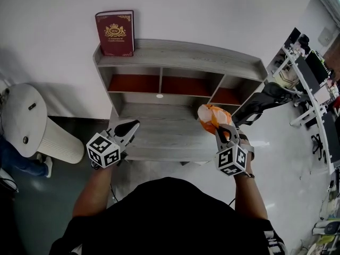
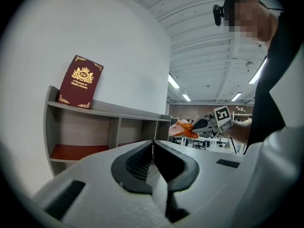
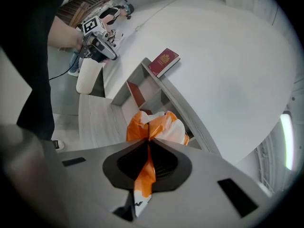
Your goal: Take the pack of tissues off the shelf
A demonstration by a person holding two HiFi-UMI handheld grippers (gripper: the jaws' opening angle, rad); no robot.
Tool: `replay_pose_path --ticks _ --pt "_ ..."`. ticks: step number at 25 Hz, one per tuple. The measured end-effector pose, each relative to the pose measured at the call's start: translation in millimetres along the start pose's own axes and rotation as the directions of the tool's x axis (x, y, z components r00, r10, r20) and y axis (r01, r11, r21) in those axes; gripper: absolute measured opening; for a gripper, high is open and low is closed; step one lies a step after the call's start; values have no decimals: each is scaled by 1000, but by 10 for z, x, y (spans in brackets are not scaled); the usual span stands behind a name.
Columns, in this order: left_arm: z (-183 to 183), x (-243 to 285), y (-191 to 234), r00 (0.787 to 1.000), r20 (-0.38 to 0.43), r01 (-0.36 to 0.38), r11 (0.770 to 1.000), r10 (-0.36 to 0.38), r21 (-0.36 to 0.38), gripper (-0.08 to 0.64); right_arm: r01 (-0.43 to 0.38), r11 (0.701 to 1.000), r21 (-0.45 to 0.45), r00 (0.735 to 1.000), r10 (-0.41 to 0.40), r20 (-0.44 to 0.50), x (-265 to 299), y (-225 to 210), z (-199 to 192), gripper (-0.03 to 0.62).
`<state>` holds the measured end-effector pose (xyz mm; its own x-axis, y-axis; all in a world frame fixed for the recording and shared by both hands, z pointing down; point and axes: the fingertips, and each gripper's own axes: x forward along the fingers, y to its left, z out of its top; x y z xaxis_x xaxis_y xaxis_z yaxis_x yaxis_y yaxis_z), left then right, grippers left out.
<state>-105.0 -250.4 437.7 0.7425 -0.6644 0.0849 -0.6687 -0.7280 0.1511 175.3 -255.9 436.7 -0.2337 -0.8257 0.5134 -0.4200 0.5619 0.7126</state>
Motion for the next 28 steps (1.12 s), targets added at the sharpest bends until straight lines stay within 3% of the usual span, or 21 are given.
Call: replay_pose_path --ticks 5,15,22,28 --pt "-73 -27 14 1000 -20 -13 1000 13 -4 18 -44 999 -4 999 44 1 209 95 -8 17" --pt "-257 -316 106 992 -44 -119 993 117 -24 20 -229 973 0 973 229 -34 1012 778 -219 17" --pt "-478 -533 182 976 -75 -207 976 203 -61 18 -359 933 14 930 359 -74 1625 1431 -480 17" --pt "-595 -675 198 959 -85 -276 957 269 -92 18 -467 884 7 875 463 -139 2048 2003 -841 17"
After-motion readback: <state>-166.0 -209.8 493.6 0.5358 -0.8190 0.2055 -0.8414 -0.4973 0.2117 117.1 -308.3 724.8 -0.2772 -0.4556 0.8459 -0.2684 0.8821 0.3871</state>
